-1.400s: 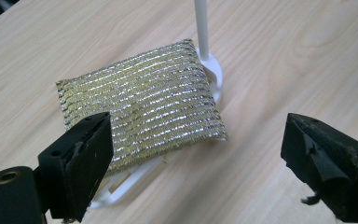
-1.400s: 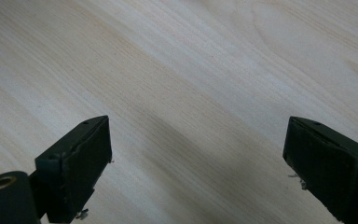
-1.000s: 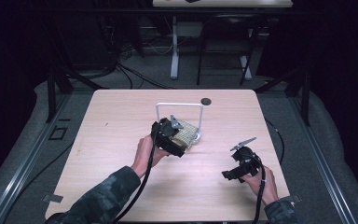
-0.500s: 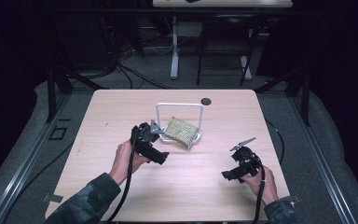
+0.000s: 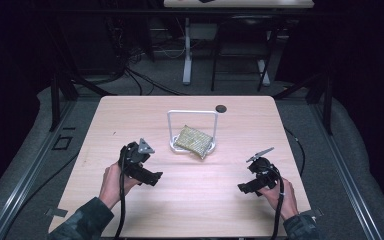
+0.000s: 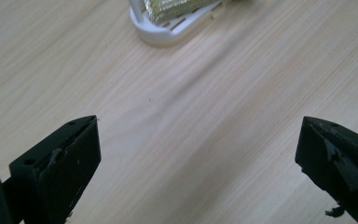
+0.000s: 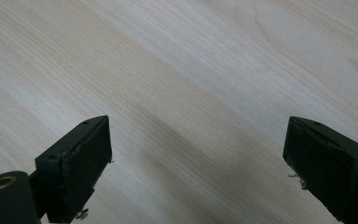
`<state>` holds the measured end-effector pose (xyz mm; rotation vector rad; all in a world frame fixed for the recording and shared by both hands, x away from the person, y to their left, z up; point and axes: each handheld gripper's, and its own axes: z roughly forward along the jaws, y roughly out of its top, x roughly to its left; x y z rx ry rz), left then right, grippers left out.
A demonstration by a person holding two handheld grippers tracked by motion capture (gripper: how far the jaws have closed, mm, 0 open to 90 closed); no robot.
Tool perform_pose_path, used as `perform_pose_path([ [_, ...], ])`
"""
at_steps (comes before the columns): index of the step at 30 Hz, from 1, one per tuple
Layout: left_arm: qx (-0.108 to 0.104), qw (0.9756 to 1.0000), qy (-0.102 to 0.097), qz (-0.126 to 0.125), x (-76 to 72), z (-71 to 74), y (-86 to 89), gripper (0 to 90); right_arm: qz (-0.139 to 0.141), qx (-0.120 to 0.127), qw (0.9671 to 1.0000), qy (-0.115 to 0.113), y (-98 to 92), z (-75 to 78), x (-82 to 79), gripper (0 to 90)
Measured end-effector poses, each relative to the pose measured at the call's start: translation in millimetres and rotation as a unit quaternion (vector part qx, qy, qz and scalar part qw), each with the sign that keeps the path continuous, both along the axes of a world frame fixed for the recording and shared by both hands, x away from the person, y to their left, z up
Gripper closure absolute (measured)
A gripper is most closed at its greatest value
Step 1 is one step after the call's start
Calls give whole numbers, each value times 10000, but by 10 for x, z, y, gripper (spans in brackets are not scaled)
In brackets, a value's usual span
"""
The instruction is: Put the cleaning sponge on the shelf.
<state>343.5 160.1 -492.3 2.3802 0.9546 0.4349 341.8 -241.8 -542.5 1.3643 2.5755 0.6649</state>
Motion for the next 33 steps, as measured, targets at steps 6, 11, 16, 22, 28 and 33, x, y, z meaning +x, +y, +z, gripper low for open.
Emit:
perform_pose_path([
  [6,-45,9997,175,138,-92,-152,150,0,-1,-33,10000,4,2,-5,2,74],
  [11,-62,9991,312,278,-157,-273,283,0,44,-69,10000,1,3,-11,4,79],
  [16,-2,9986,325,422,-152,-355,361,0,26,-70,10000,28,5,-9,6,81],
  [22,-45,9983,337,466,-127,-384,379,0,35,-53,10000,19,4,-4,3,82],
  [28,-71,9982,341,483,-99,-402,376,0,84,-46,10000,15,15,-16,14,83],
  [33,-40,9986,341,411,-102,-410,344,0,95,-41,9999,39,18,-11,11,83],
])
